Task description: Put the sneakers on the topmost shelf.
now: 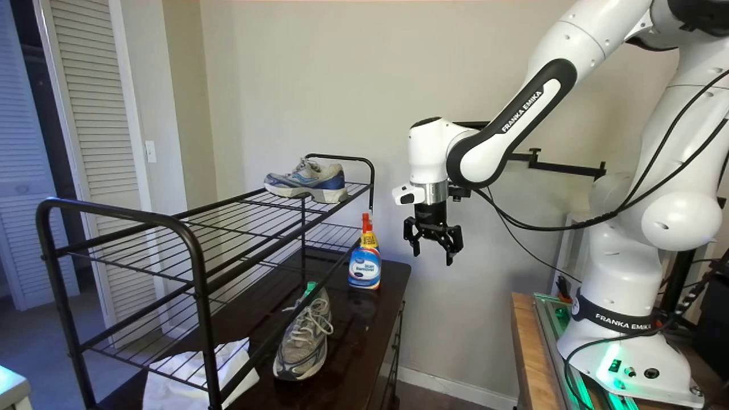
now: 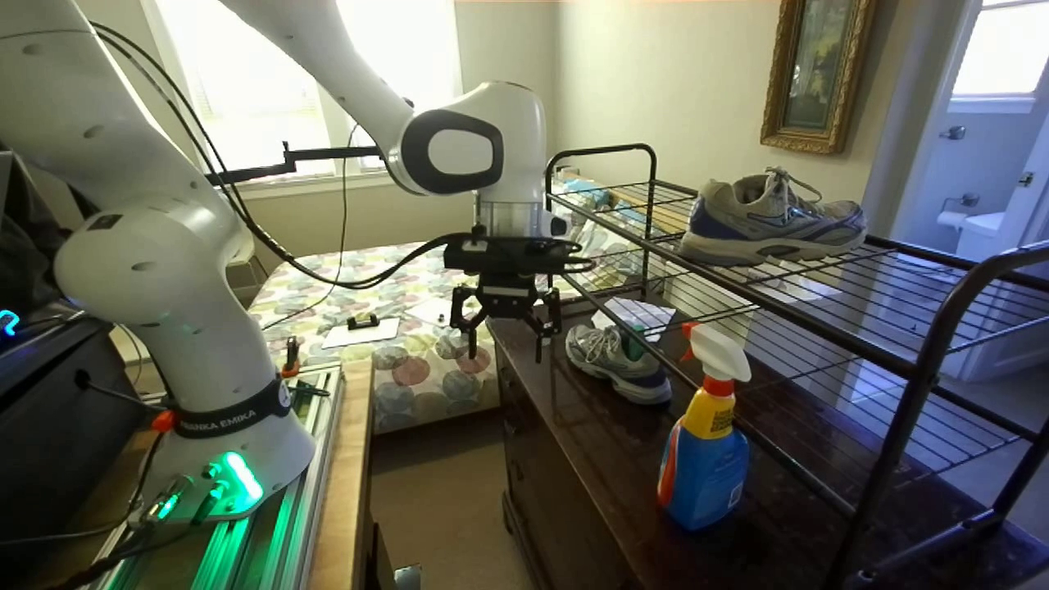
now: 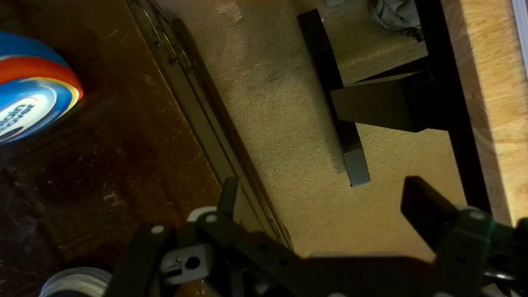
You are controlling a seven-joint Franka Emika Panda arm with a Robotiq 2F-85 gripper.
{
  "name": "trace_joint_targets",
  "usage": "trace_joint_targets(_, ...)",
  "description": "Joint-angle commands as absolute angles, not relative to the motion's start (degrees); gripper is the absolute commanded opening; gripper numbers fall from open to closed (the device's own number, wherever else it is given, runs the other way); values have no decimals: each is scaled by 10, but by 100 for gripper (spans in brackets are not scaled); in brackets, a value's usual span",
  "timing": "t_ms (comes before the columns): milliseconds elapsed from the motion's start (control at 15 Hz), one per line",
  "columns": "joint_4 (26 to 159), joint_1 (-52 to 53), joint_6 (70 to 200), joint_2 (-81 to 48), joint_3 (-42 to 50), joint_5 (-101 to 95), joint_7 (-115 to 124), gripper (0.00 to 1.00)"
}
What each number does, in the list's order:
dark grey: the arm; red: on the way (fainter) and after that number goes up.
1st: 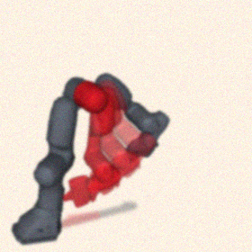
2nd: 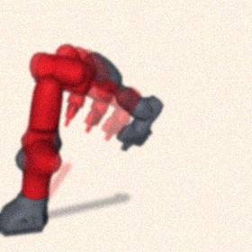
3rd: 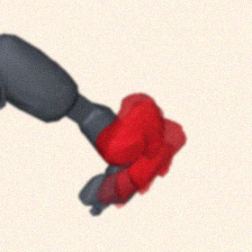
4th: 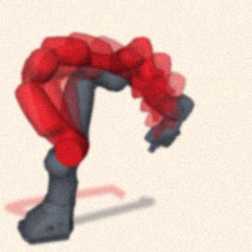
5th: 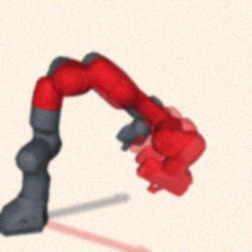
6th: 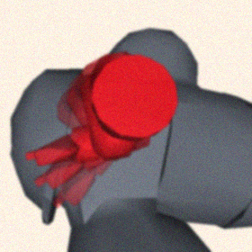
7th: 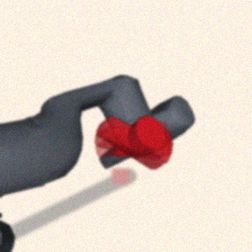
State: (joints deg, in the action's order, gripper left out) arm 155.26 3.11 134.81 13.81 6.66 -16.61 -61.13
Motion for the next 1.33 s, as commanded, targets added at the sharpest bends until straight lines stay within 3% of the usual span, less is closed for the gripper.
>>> trace_joint_targets(0, 1573, 44, 1437, 110, 66, -141, -706, 100)
trace_joint_targets(533, 1581, 64, 1633, 27, 44, -65, -878, 100)
trace_joint_targets(933, 1578, 48, 1625, 21, 25, -78, -856, 100)
trace_joint_targets(1267, 1581, 57, 1783, -44, -3, 21, -900, 100)
